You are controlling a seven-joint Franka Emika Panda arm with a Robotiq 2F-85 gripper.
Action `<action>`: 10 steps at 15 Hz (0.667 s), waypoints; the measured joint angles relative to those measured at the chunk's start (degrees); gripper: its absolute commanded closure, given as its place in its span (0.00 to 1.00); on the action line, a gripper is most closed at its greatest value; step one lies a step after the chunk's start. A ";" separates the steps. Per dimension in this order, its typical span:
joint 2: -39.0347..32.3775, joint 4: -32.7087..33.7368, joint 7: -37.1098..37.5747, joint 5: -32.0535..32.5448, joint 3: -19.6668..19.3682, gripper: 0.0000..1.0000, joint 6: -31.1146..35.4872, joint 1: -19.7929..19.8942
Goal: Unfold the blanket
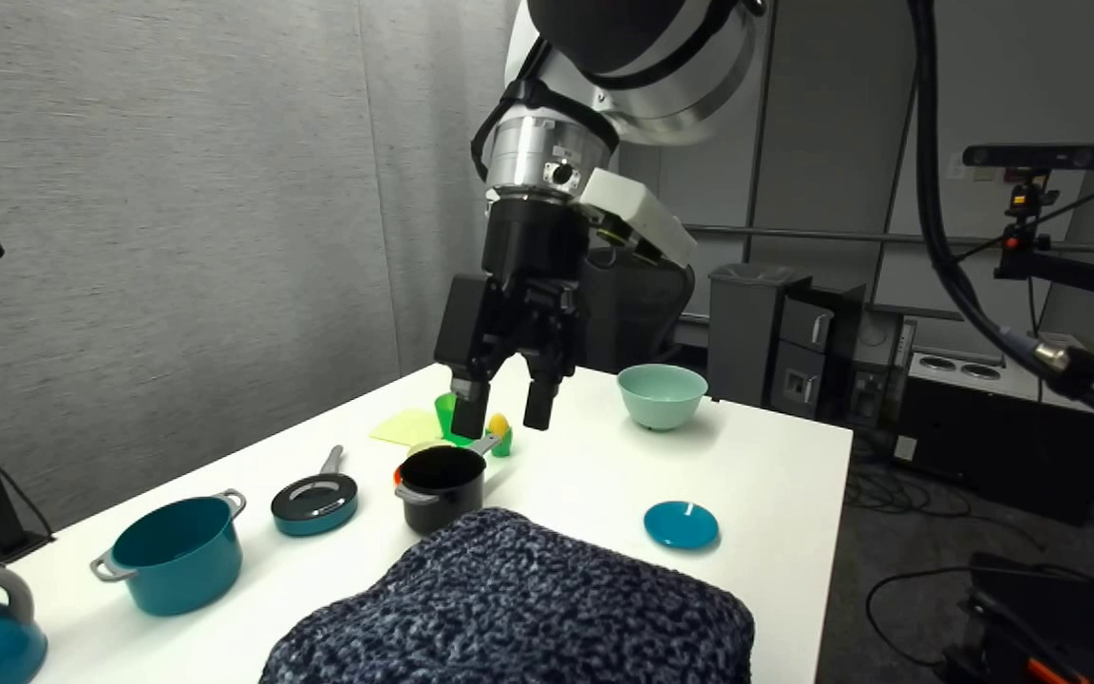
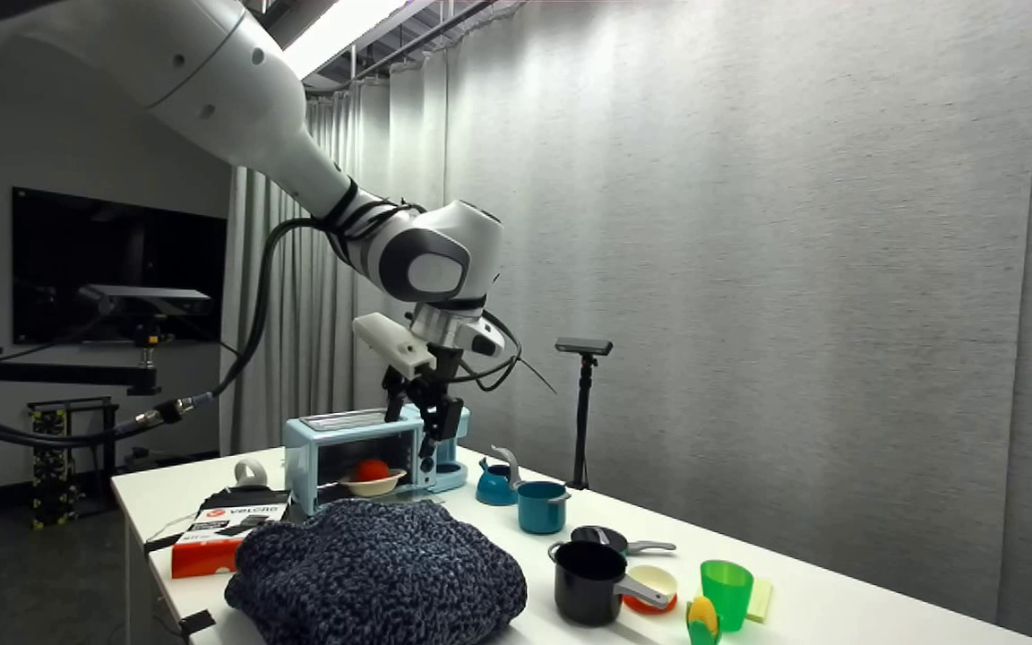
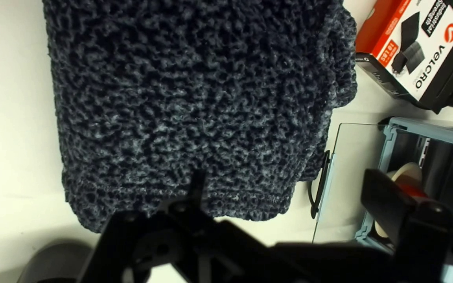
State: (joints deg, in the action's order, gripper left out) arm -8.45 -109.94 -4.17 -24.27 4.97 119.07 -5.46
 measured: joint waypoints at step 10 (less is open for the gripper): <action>-11.73 9.97 -1.38 4.04 4.53 0.00 1.23 -1.70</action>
State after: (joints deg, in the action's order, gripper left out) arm -20.18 -99.97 -5.56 -20.23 9.49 120.30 -7.16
